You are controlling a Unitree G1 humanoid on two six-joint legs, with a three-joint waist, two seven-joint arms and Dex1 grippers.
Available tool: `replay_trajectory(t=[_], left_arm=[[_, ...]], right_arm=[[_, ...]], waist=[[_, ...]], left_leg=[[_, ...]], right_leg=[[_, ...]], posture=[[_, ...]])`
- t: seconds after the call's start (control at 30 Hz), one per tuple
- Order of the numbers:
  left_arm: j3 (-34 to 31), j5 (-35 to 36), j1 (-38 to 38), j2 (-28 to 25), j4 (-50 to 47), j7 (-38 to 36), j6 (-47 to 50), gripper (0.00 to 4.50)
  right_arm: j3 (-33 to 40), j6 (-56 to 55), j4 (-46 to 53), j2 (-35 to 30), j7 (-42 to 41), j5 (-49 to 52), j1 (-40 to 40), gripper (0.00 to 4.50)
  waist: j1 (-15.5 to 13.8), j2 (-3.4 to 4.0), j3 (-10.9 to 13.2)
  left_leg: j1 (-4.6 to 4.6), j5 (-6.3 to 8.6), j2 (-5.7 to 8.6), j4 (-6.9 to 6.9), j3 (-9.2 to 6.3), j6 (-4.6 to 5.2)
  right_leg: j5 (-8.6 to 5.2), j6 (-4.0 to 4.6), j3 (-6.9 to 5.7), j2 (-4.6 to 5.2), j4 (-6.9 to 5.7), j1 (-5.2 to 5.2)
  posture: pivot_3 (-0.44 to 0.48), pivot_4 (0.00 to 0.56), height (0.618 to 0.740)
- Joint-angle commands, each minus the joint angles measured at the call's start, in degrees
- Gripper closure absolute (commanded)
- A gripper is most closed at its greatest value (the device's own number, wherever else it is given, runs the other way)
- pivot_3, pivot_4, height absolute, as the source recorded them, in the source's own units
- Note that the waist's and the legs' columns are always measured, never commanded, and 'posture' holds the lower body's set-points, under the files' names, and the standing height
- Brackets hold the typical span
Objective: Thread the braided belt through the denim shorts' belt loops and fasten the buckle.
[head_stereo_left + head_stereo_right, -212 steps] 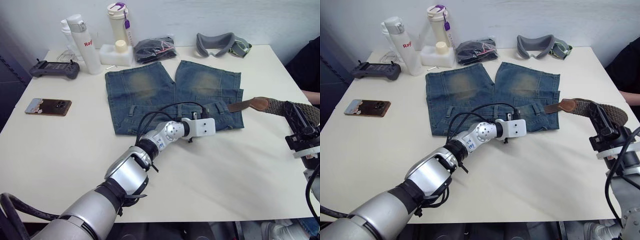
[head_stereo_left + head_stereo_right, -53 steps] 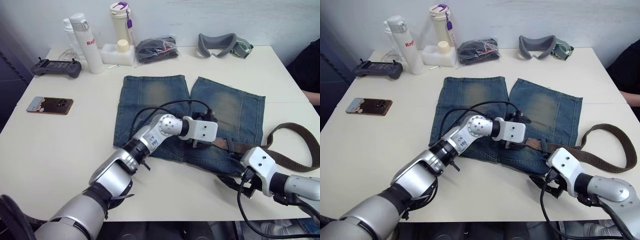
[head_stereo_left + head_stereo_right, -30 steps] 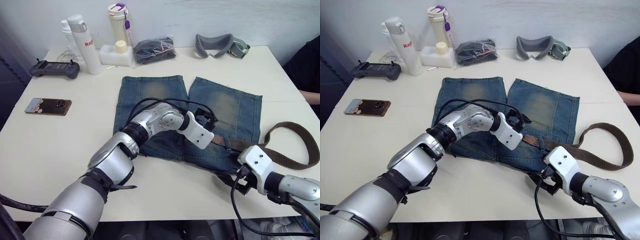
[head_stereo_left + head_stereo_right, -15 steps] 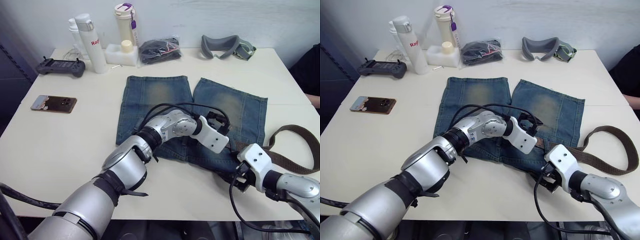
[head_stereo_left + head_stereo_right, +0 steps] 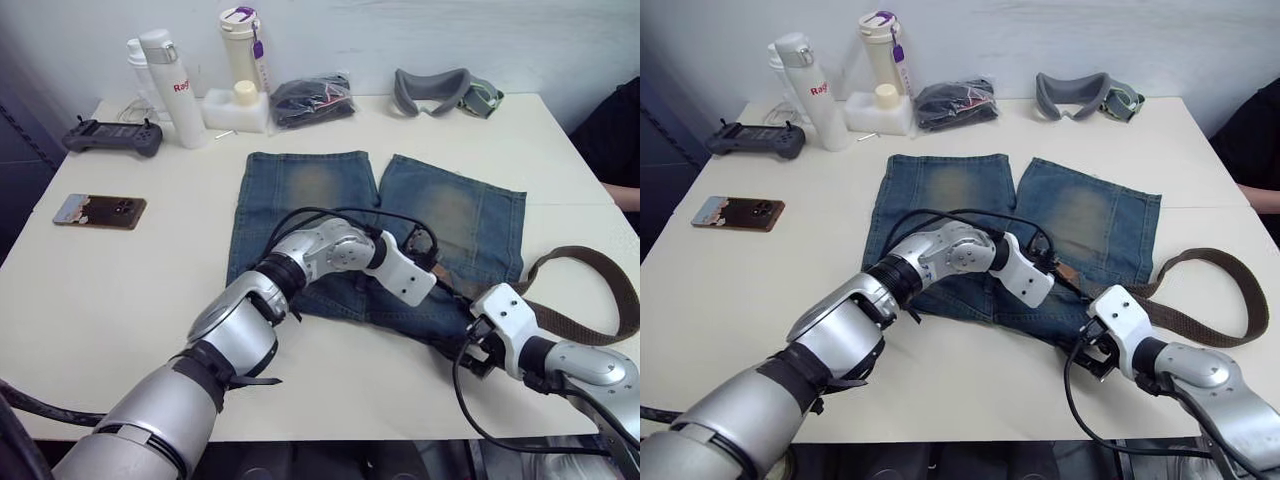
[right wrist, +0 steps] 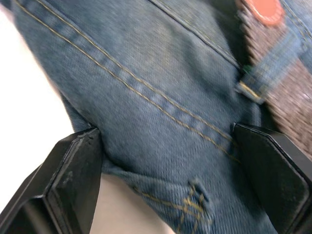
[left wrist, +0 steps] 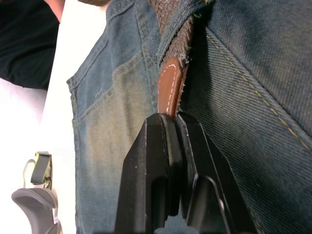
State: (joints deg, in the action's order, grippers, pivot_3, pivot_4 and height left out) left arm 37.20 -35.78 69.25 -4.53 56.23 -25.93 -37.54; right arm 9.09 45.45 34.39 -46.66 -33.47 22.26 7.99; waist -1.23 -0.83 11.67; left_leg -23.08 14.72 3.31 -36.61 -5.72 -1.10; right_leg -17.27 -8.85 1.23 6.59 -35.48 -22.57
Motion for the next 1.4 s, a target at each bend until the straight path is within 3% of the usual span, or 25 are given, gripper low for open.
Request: replay_trajectory(t=[0.03, 0.1, 0.3, 0.33, 0.5, 0.67, 0.83, 1.17, 1.4], left_arm=[[-2.77, 3.4, -1.32, -3.56, -6.21, -4.92, 1.02, 4.5], [-4.05, 4.96, -2.18, -4.86, -9.89, -7.06, 2.29, 4.5], [-5.03, 6.42, -3.74, -5.15, -14.67, -9.4, 5.5, 4.5], [-4.98, 6.42, -3.91, -5.09, -15.07, -9.62, 5.88, 4.5], [-6.89, 9.55, -4.44, -8.98, -20.37, -16.32, 8.74, 4.5], [-11.23, 16.07, -5.66, -14.09, -30.67, -26.13, 18.98, 4.5], [-13.47, 19.88, -6.15, -15.41, -38.13, -29.01, 26.9, 4.5], [-11.85, 19.95, -9.91, -4.91, -34.77, -19.75, 34.9, 4.5], [-12.34, 21.58, -10.54, -1.46, -35.43, -20.41, 39.87, 4.5]], right_arm=[[-0.06, 2.8, -2.26, 0.44, 0.96, -0.43, 0.1, 0.6], [-0.64, 3.42, -2.74, 0.55, 0.68, -0.23, -0.42, 1.36], [-2.31, 4.0, -4.03, 0.7, 0.4, -0.54, -1.91, 4.19], [-2.49, 4.07, -4.13, 0.74, 0.43, -0.6, -2.0, 4.38], [-3.33, 4.72, -4.94, 0.7, 0.58, -0.84, -2.22, 4.39], [-4.72, 5.11, -6.43, 0.8, 0.67, -1.1, -3.09, 4.39], [-6.64, 5.25, -7.73, 1.13, 0.45, -1.16, -4.94, 4.39], [-8.67, 5.15, -8.75, 1.73, 0.25, -1.32, -7.35, 4.39], [-8.69, 5.55, -8.37, 2.12, 0.49, -1.27, -6.96, 4.39]], waist=[[0.07, 0.0, 0.0], [0.03, 0.01, 0.0], [-0.22, 0.0, -0.01], [-0.22, -0.01, -0.02], [-0.11, -0.01, -0.02], [0.43, 0.0, -0.03], [0.88, 0.0, -0.03], [1.12, -0.27, -0.2], [1.09, -0.35, -0.27]], left_leg=[[0.0, 0.0, -0.01, 0.0, 0.0, 0.0], [0.0, 0.0, -0.01, 0.0, 0.0, 0.0], [0.0, 0.0, 0.01, -0.04, -0.01, 0.0], [0.0, 0.0, 0.01, -0.05, -0.01, 0.0], [0.0, 0.01, 0.0, -0.1, -0.01, 0.02], [0.03, 0.01, -0.04, -0.1, -0.01, 0.01], [0.01, 0.01, -0.05, -0.14, -0.03, 0.02], [0.04, 0.04, -0.03, -0.42, -0.06, 0.07], [0.06, 0.05, -0.03, -0.42, -0.06, 0.06]], right_leg=[[0.0, 0.0, 0.0, 0.0, -0.03, -0.02], [0.0, 0.01, 0.01, 0.0, -0.05, -0.03], [0.0, 0.01, 0.01, 0.01, -0.05, -0.01], [0.0, 0.01, 0.01, 0.01, -0.05, -0.01], [0.0, 0.01, 0.01, 0.0, -0.08, 0.0], [-0.03, 0.05, 0.04, -0.03, -0.15, -0.01], [-0.04, 0.07, 0.04, -0.04, -0.17, -0.02], [-0.05, 0.09, 0.05, -0.04, -0.25, 0.09], [-0.05, 0.08, 0.05, -0.04, -0.25, 0.11]], posture=[[0.0, 0.15, 0.74], [0.0, 0.15, 0.74], [0.0, 0.15, 0.74], [0.0, 0.15, 0.74], [0.0, 0.15, 0.74], [0.0, 0.15, 0.74], [0.0, 0.15, 0.74], [0.0, 0.15, 0.74], [0.0, 0.15, 0.74]])
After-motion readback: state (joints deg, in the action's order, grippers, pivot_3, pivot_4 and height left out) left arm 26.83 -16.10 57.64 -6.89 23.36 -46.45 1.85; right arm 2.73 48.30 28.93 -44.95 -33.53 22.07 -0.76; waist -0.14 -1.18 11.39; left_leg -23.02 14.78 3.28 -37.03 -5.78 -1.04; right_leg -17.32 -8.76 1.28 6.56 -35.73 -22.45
